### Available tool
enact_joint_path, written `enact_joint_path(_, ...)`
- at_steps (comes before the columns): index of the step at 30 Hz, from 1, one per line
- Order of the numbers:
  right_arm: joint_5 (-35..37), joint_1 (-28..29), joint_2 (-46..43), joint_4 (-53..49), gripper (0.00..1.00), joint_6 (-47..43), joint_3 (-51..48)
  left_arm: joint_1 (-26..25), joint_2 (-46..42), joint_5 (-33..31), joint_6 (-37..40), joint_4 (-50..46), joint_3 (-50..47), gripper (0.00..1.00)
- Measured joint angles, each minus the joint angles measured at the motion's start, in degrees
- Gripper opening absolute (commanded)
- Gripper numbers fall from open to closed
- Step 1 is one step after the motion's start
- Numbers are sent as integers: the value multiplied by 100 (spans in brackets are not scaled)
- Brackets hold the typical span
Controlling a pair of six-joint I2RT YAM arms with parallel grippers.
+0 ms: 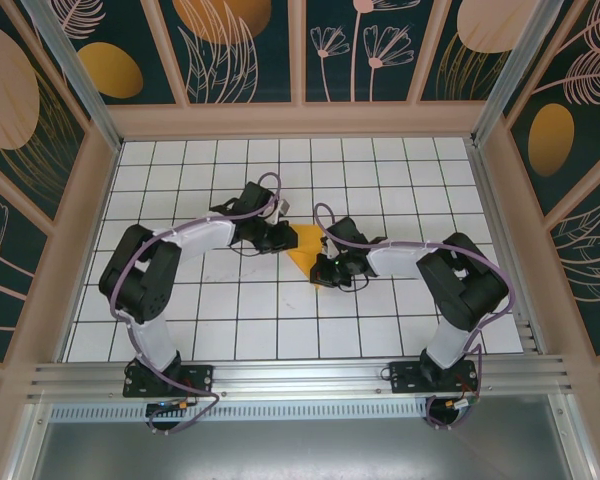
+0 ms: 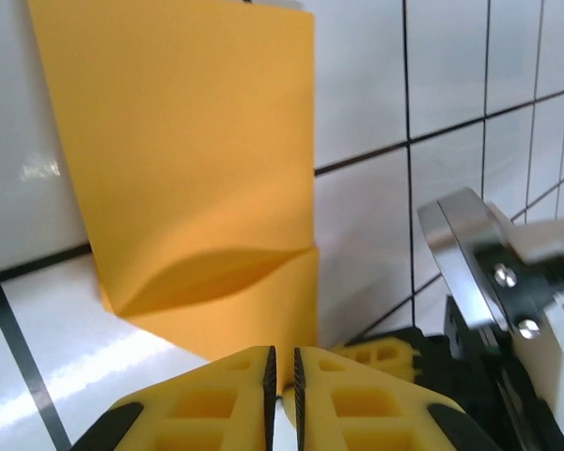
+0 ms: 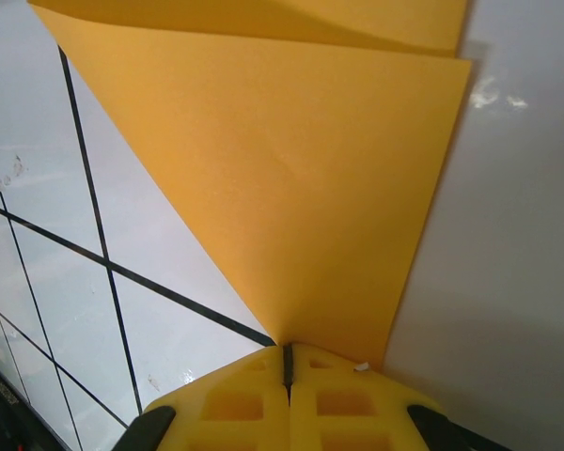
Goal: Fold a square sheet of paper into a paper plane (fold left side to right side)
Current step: Third fold the triangle at the center of the table.
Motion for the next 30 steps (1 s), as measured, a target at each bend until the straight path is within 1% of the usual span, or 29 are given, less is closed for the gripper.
enact_joint_path(5, -9, -4, 0, 20, 0, 0, -9, -212, -42, 208, -129, 116, -306, 15)
enact_joint_path(9, -13, -4, 2, 20, 0, -2, -9, -332, 79, 385, -245, 299, -363, 14)
enact_joint_path(21, -17, -7, 7, 20, 0, -2, -9, -407, 588, 721, -479, 754, -363, 13)
enact_joint_path(30, -26, -11, 13, 20, 0, -4, -7, -424, 706, 761, -542, 883, -363, 13)
